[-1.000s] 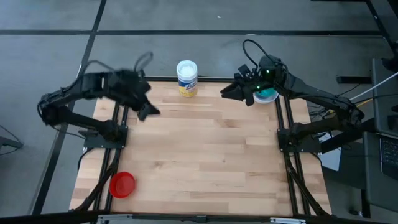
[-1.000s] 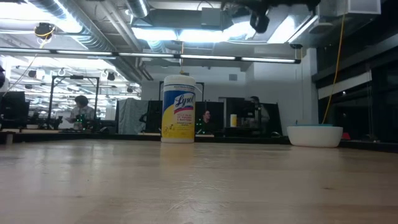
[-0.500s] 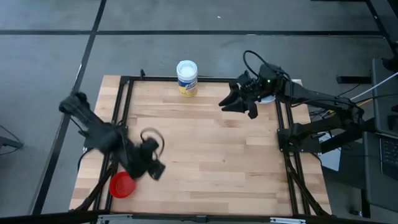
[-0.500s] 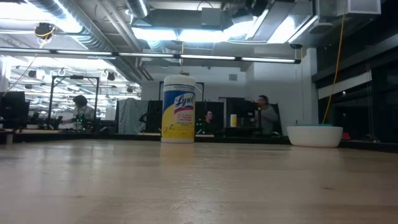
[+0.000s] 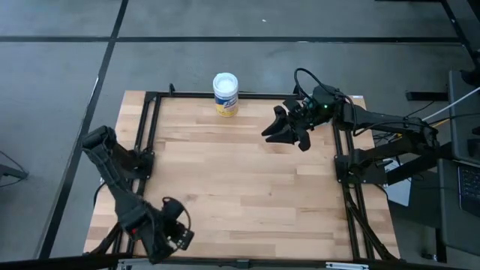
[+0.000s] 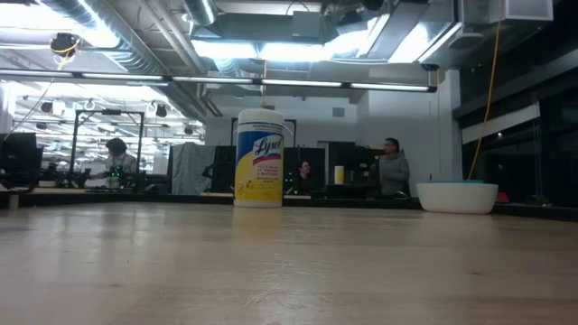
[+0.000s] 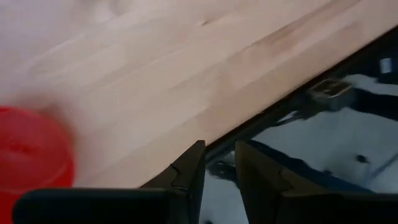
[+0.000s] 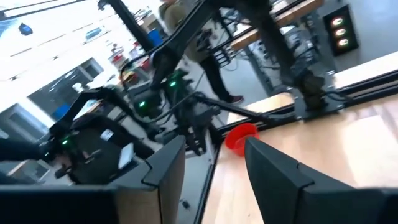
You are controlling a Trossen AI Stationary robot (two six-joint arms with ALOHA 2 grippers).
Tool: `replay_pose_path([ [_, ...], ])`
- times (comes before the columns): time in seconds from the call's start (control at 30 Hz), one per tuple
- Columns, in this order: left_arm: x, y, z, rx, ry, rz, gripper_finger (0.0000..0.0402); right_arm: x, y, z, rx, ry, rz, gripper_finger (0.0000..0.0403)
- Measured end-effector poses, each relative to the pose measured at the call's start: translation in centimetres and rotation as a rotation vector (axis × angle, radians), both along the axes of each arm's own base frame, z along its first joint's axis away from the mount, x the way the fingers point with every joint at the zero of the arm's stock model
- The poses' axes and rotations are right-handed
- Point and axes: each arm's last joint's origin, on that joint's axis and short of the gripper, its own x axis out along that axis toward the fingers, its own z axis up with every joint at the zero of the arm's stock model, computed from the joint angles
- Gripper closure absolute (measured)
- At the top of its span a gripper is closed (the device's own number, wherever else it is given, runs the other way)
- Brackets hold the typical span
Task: Nest bowls inside each other
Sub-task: Stack the red bowl on top of the light blue bowl
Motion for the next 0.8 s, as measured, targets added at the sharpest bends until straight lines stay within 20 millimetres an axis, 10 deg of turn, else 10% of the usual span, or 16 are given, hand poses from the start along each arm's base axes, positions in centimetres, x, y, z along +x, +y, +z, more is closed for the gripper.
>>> replay_pose_path([
  [0.8, -5.0, -2.7, -2.1, 0.053, 0.285, -0.123, 0.0318, 0.2, -0.3, 0.1, 0.125, 0.044, -0.128, 0.0221],
])
